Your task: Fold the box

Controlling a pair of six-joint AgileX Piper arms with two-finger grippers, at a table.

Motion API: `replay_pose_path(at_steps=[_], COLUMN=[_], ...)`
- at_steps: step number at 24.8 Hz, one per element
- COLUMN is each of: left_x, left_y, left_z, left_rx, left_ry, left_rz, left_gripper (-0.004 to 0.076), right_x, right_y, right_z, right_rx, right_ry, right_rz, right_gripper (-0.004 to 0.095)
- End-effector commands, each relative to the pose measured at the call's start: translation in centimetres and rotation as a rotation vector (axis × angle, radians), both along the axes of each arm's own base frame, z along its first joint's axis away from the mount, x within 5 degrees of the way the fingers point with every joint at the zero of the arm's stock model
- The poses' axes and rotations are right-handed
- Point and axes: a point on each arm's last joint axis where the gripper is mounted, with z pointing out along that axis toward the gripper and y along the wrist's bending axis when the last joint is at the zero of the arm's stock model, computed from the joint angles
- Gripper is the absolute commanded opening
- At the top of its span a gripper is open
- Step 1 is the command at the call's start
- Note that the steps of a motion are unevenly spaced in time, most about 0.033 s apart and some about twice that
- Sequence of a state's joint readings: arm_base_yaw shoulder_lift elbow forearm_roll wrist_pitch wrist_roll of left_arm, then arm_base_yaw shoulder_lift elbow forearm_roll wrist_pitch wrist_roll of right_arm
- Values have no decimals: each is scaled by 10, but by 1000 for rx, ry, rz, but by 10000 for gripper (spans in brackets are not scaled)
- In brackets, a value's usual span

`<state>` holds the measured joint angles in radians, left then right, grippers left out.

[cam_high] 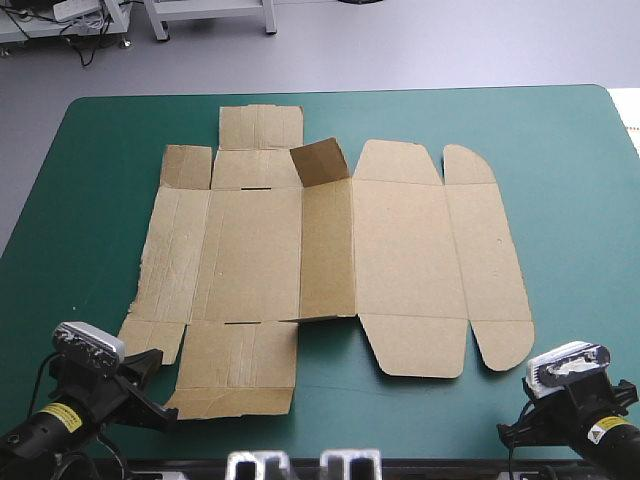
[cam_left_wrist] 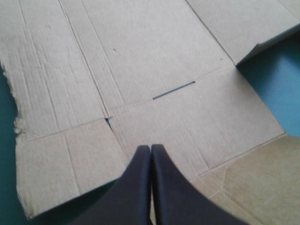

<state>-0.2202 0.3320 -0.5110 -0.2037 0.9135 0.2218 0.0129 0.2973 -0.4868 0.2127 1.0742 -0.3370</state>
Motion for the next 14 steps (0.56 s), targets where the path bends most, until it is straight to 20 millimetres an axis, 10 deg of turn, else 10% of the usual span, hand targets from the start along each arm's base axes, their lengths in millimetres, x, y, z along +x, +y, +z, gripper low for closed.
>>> replay_pose_path(at_steps=[1,7,14], left_x=[10,50,106], left_y=[0,-5,-2], left_z=[44,111,107], left_rx=[-27,-21,39], left_ry=[-149,-306,-225], left_rz=[17,56,224], left_gripper=[-10,-10,-10], right_x=[4,4,4], right_y=[1,0,0], right_z=[10,10,10], right_rx=[9,9,3], right_ry=[-59,-61,-62], right_rz=[1,1,-1], right_gripper=[-24,-24,-24])
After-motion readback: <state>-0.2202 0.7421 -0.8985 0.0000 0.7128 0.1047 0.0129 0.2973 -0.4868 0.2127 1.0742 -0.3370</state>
